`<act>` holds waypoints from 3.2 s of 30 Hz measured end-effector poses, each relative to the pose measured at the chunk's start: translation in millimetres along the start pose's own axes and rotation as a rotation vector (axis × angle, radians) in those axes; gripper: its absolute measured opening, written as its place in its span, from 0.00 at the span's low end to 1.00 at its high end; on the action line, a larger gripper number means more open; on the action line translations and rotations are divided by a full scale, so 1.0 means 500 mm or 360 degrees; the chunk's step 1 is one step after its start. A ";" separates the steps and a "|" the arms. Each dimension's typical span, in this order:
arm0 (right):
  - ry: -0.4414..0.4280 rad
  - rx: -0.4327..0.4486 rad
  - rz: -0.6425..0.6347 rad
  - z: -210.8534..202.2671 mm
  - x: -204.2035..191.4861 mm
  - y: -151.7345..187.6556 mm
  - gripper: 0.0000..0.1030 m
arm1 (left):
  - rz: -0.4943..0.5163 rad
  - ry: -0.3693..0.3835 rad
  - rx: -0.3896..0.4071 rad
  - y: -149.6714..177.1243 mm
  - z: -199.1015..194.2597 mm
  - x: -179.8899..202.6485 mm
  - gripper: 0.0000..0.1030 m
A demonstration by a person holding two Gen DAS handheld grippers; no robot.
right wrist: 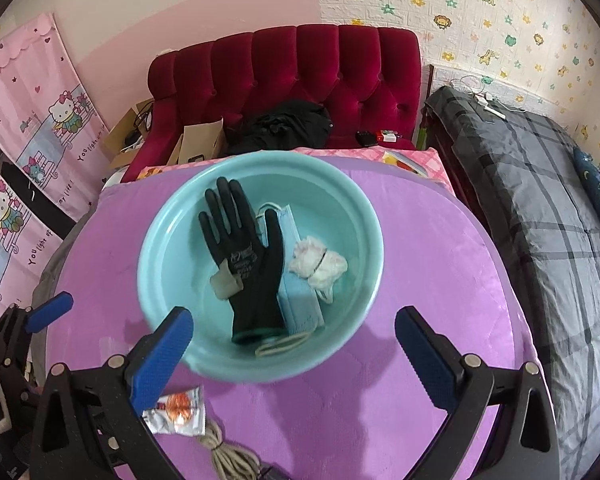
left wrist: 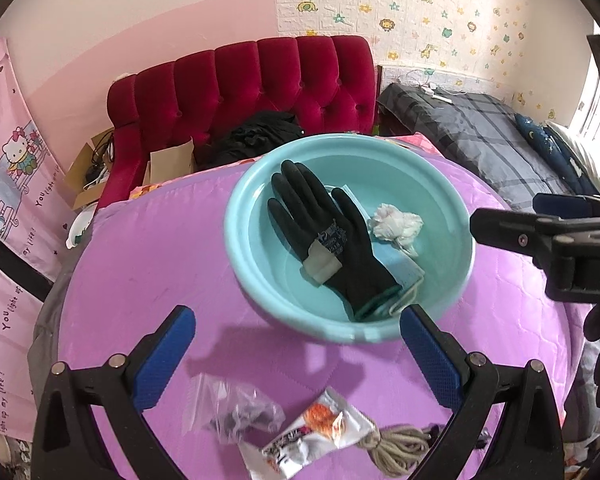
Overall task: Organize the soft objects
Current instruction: 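Withdraw both grippers from the basin back over the table, then grasp the black cylindrical case with the right gripper, then grasp the khaki rope coil with the left gripper while the right gripper lifts the black case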
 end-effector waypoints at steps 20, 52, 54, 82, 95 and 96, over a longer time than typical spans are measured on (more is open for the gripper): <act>0.0027 -0.0010 -0.0107 -0.046 -0.013 0.187 1.00 | 0.0014 -0.0008 0.0063 0.179 -0.076 0.016 1.00; 0.0036 -0.0165 -0.0282 0.092 0.022 0.428 1.00 | 0.0018 0.0023 -0.0061 0.407 -0.012 0.079 1.00; 0.0046 -0.0189 -0.0308 0.106 0.021 0.431 1.00 | 0.0005 0.0024 -0.0083 0.409 -0.003 0.077 1.00; -0.0015 -0.0499 -0.0539 0.254 -0.027 0.406 0.33 | -0.0111 -0.0009 -0.0230 0.423 0.051 0.069 1.00; -0.0084 -0.0454 -0.0424 0.236 0.005 0.399 0.13 | -0.0055 0.0052 -0.0260 0.389 0.082 0.109 1.00; -0.0081 -0.0442 -0.0413 0.232 0.010 0.398 0.13 | -0.0045 0.0053 -0.0262 0.383 0.087 0.116 1.00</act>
Point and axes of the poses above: each gripper's, at about its wrist camera, not at the fingertips, and z roughly the way its jaws point, x to its right, y to its underside, the point moved 6 cm from there along z, roughly the way its jaws point, and after that the axes turned 13 degrees about -x, right-handed, at the moved point
